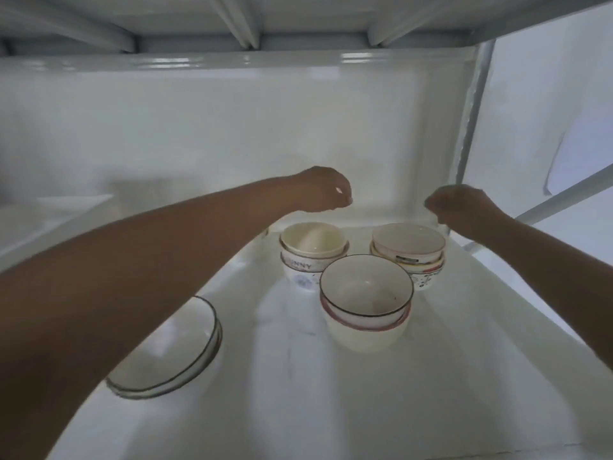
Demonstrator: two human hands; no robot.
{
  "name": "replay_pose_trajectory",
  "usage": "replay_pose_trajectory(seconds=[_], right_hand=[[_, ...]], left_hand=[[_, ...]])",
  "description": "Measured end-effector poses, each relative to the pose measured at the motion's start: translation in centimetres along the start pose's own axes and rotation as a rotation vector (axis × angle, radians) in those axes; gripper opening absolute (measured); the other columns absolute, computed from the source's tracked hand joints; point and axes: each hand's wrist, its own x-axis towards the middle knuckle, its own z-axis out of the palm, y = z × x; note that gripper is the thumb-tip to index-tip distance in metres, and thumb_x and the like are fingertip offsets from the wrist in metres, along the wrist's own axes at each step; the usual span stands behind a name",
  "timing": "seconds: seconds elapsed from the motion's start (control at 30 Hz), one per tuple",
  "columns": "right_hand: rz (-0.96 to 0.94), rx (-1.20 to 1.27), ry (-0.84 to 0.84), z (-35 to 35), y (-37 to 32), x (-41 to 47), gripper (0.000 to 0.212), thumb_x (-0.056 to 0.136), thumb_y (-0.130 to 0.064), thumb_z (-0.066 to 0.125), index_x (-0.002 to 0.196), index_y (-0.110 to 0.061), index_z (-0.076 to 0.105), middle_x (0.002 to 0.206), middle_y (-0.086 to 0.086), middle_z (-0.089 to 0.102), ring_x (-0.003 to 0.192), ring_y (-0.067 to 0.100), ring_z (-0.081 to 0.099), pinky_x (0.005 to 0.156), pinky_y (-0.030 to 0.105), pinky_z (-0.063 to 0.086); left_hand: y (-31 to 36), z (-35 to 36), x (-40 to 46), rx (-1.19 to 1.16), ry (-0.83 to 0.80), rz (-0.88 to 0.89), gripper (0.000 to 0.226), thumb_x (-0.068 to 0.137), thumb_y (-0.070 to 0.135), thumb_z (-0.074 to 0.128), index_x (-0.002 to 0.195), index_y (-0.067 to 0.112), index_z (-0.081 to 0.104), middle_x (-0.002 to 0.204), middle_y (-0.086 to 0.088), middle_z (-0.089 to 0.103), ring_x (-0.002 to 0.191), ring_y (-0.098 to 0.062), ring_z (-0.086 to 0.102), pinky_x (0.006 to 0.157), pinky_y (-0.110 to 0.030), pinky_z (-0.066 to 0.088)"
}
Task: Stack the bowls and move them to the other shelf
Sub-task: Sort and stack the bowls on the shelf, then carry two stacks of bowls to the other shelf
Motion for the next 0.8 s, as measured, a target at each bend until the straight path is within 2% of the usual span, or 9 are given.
replay_pose_trajectory(seconds=[0.1,0.2,0.3,0.37,0.5,0.57,0.67,0.73,0.8], right_hand=[[-0.021,0.199,-0.042,0.5,-3.6,1.1,0.024,0.096,-0.021,0.060,0.095,-0.001,0.073,0.070,0.007,0.065,0.057,0.023,0.055,0.056,0.027,0.043],[-0.155,0.263,-0.179,1.8,-8.4,0.8,0.016,0.099,-0.019,0.058,0.095,-0.009,0.070,0.079,0.010,0.069,0.060,0.023,0.058,0.055,0.027,0.043],[-0.257,0.354,-0.292,3.3,-13.6,-0.3,0.016,0.100,-0.017,0.056,0.100,-0.007,0.069,0.082,0.011,0.069,0.062,0.022,0.059,0.055,0.028,0.045],[-0.307,0.377,-0.374,4.1,-16.9,-1.7,0.016,0.100,-0.017,0.057,0.098,-0.008,0.069,0.085,0.014,0.070,0.063,0.022,0.061,0.056,0.029,0.048],[-0.393,0.313,-0.684,5.6,-21.2,-6.8,0.024,0.100,-0.026,0.061,0.110,-0.006,0.066,0.096,0.014,0.071,0.076,0.023,0.069,0.064,0.033,0.057],[-0.404,0.244,-0.825,6.4,-22.0,-9.6,0.041,0.095,-0.037,0.068,0.126,-0.010,0.060,0.112,0.011,0.069,0.087,0.023,0.073,0.070,0.034,0.061],[-0.446,0.157,-0.989,7.3,-21.9,-12.9,0.094,0.077,-0.053,0.078,0.155,-0.031,0.031,0.133,-0.002,0.058,0.103,0.016,0.073,0.087,0.034,0.062],[-0.524,0.045,-0.998,8.0,-21.4,-14.6,0.113,0.068,-0.064,0.082,0.157,-0.047,0.015,0.147,-0.013,0.047,0.111,0.010,0.070,0.099,0.031,0.056],[-0.596,-0.056,-0.929,9.3,-20.6,-15.8,0.132,0.055,-0.070,0.084,0.158,-0.050,0.003,0.160,-0.014,0.034,0.134,0.007,0.055,0.113,0.033,0.044]], left_hand=[[-4.0,-3.2,-3.9,-0.103,-0.019,-0.110,0.022,0.093,0.022,0.054,0.108,0.015,0.068,0.092,-0.004,0.069,0.079,-0.009,0.062,0.062,-0.014,0.043],[-8.4,-5.5,-8.8,-0.147,0.034,-0.239,0.020,0.094,0.019,0.055,0.109,0.013,0.067,0.088,-0.003,0.068,0.066,-0.003,0.058,0.048,-0.005,0.040],[-12.9,-7.1,-14.5,-0.125,0.079,-0.339,0.021,0.092,0.015,0.054,0.107,0.012,0.068,0.093,-0.003,0.070,0.077,-0.010,0.059,0.055,-0.005,0.042],[-15.3,-7.8,-18.2,-0.108,0.086,-0.398,0.021,0.089,0.017,0.056,0.105,0.015,0.069,0.097,-0.003,0.072,0.088,-0.013,0.061,0.068,-0.011,0.044],[-18.6,-7.6,-25.0,-0.105,0.059,-0.499,0.040,0.074,0.052,0.063,0.106,0.028,0.067,0.110,0.002,0.069,0.100,-0.018,0.063,0.089,-0.031,0.048],[-19.4,-6.6,-27.6,-0.088,-0.001,-0.533,0.053,0.072,0.067,0.065,0.115,0.037,0.061,0.117,0.013,0.064,0.110,-0.010,0.060,0.100,-0.030,0.043],[-19.9,-5.0,-29.7,-0.215,-0.074,-0.533,0.098,0.042,0.088,0.065,0.128,0.044,0.048,0.127,0.021,0.054,0.118,0.000,0.054,0.104,-0.028,0.038],[-20.3,-3.6,-30.2,-0.279,-0.095,-0.522,0.108,0.041,0.083,0.072,0.136,0.045,0.038,0.135,0.019,0.047,0.127,-0.004,0.046,0.104,-0.025,0.035],[-20.3,-2.4,-30.6,-0.285,-0.121,-0.518,0.114,0.049,0.068,0.081,0.145,0.044,0.025,0.146,0.016,0.036,0.136,-0.007,0.035,0.106,-0.024,0.031]])
